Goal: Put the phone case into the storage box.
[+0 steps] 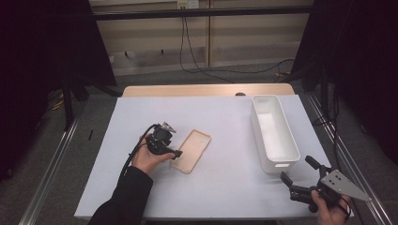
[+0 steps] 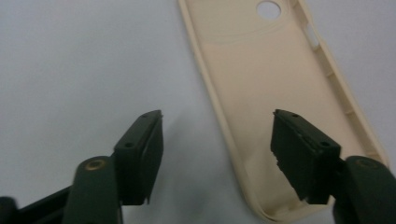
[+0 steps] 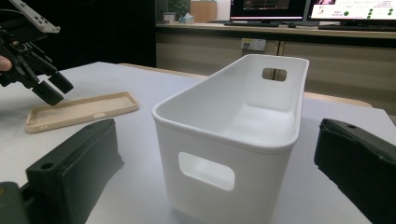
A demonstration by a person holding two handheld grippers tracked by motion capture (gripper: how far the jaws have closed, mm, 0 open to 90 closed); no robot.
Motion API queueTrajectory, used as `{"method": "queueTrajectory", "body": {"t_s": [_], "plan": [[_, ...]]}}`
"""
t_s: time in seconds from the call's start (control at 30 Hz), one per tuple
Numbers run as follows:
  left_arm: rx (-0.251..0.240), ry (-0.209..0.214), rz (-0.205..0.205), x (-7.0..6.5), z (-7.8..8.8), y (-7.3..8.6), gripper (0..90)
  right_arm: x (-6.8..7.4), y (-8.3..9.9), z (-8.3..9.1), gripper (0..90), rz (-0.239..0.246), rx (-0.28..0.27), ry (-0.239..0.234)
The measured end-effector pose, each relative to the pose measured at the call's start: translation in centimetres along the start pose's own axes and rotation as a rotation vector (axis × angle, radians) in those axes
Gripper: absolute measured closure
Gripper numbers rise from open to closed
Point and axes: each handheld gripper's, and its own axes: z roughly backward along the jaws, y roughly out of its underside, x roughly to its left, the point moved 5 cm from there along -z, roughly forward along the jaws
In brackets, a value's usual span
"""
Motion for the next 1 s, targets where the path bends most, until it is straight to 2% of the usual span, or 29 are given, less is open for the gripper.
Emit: {"method": "queueTrajectory", "body": {"t_s": [0.27, 0.3, 0.33, 0.37, 0.53, 0.6, 0.73, 0.8, 0.87, 0.93, 1.0], "plan": [[0.026, -0.004, -0.017, -0.1, -0.6, 0.0, 44.0, 0.1, 0.0, 0.0, 0.0, -0.001, 0.001, -0.003], [0.027, 0.013, -0.015, -0.2, -0.9, 0.0, 47.0, 0.1, 0.0, 0.0, 0.0, -0.003, 0.001, -0.003], [0.027, 0.013, -0.015, -0.2, -0.9, 0.0, 48.4, 0.1, 0.0, 0.0, 0.0, -0.003, 0.001, -0.003], [0.028, 0.020, 0.001, -0.2, -0.9, 0.0, 48.4, 0.1, 0.0, 0.0, 0.0, 0.000, 0.001, -0.003], [0.034, 0.041, 0.012, -0.1, -1.0, -0.2, 53.7, 0.2, 0.0, 0.0, 0.0, -0.002, 0.000, -0.005], [0.038, 0.038, 0.027, -0.1, -1.1, -0.3, 54.8, 0.2, 0.0, 0.0, 0.0, 0.001, 0.001, -0.005], [0.045, 0.041, 0.031, -0.1, -1.1, -0.3, 55.9, 0.2, 0.0, 0.0, 0.0, 0.002, 0.002, -0.005], [0.044, 0.045, 0.044, -0.1, -1.1, -0.3, 59.7, 0.2, 0.0, 0.0, 0.0, 0.004, 0.001, -0.006], [0.047, 0.042, 0.039, -0.1, -1.0, -0.3, 62.2, 0.2, 0.0, 0.0, 0.0, 0.000, 0.001, -0.006], [0.044, 0.057, 0.045, -0.2, -1.0, -0.4, 68.2, 0.2, 0.0, 0.0, 0.0, 0.002, 0.000, -0.008], [0.046, 0.064, 0.039, -0.3, -1.0, -0.4, 69.7, 0.2, 0.0, 0.0, 0.0, 0.001, -0.001, -0.008]]}}
